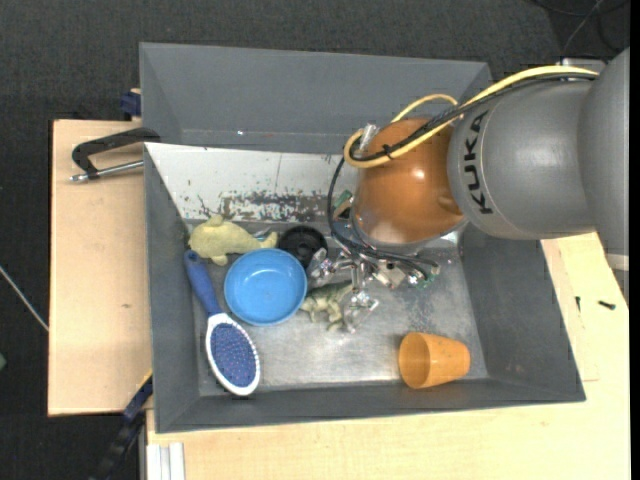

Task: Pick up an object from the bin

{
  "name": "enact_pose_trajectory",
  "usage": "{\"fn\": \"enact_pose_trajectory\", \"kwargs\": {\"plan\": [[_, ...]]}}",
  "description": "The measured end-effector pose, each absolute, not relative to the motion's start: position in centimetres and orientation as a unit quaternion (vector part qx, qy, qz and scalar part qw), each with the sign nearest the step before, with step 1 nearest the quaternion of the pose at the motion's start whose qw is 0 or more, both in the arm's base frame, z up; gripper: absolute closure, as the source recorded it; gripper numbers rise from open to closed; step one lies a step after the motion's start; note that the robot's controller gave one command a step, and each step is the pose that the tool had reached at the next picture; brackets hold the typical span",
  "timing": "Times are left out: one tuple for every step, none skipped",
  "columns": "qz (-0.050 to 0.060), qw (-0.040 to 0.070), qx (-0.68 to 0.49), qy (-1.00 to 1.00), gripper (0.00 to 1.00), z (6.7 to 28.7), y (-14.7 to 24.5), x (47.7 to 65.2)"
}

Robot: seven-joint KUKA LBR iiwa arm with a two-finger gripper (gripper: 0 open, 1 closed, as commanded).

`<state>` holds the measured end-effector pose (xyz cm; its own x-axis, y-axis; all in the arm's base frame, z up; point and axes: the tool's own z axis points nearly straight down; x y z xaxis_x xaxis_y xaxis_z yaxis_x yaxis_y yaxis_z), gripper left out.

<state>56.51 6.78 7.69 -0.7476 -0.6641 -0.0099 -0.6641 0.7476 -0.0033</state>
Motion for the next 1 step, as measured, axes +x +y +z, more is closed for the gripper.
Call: {"fn": "enact_pose_trajectory", "kwargs": {"plan": [[-0.001, 0.007, -0.354, 0.935, 1.0, 19.4, 6.9, 56.82]]}}
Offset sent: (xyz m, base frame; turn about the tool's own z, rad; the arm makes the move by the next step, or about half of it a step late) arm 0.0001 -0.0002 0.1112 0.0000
